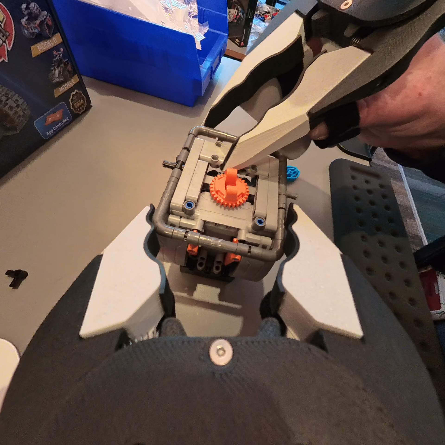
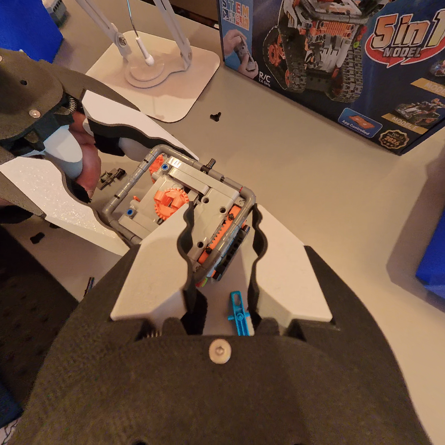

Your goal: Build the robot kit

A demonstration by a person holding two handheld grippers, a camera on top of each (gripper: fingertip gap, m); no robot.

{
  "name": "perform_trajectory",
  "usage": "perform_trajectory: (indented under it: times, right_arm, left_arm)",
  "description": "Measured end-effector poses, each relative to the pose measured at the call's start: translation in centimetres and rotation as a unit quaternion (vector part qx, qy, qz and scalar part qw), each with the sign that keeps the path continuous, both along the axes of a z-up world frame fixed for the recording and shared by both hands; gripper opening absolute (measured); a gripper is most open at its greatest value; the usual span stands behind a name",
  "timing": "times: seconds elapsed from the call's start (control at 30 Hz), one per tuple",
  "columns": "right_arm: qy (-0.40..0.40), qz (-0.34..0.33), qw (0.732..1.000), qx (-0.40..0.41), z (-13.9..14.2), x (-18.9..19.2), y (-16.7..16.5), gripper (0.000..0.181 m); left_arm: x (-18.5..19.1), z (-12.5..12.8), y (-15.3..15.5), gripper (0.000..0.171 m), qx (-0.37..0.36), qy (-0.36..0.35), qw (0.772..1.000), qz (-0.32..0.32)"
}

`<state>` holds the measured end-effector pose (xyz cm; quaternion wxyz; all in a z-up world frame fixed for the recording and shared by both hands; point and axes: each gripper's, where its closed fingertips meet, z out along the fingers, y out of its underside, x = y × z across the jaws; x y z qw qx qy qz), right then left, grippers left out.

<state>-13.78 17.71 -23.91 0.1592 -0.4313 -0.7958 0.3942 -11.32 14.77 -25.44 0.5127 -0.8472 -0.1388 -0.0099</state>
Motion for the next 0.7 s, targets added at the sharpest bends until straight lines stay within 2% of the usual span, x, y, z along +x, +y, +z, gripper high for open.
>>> perform_trajectory:
  times: [0.27,0.53,0.7]
  right_arm:
    - [-0.003,0.023,1.0,0.021,-0.07,-0.06,-0.11,0.044]
    - [-0.007,0.034,0.999,0.01,-0.11,-0.08,-0.15,0.044]
    - [-0.014,0.019,1.0,-0.012,0.05,-0.07,0.26,0.046]
  left_arm:
    - [0.01,0.03,0.13,0.105,0.011,-0.001,1.0,0.01]
    - [0.01,0.03,0.18,0.105,0.014,0.0,1.0,0.01]
    - [-0.01,0.06,0.45,0.105,0.005,-0.004,1.0,0.01]
